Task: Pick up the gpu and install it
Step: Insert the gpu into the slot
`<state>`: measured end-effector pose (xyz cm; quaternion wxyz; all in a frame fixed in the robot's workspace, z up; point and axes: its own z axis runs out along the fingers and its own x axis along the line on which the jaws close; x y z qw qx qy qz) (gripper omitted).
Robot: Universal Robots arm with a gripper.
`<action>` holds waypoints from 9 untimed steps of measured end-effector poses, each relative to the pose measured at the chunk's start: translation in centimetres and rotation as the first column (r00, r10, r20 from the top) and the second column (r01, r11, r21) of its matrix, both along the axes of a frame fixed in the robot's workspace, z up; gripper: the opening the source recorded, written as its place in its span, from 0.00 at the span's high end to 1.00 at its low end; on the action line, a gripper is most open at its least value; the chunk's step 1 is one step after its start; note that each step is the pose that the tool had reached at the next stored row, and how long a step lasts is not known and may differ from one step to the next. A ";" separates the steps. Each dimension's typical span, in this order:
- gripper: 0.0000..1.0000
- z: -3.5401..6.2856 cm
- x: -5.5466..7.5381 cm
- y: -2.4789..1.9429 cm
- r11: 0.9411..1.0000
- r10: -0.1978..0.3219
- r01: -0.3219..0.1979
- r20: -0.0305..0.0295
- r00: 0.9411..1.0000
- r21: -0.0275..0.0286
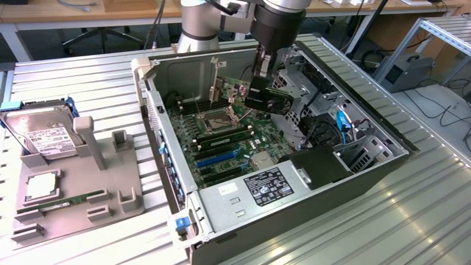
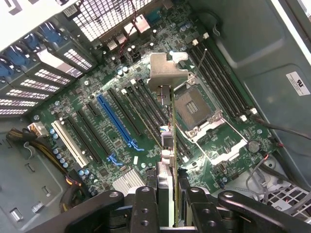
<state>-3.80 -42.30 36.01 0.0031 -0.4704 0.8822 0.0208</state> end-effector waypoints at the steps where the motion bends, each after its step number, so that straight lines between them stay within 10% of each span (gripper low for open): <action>1: 0.73 0.00 0.0 0.00 1.000 0.002 -0.002 0.000 1.000 0.000; 9: 0.73 -0.03 0.0 0.00 1.000 0.011 -0.011 0.000 1.000 0.000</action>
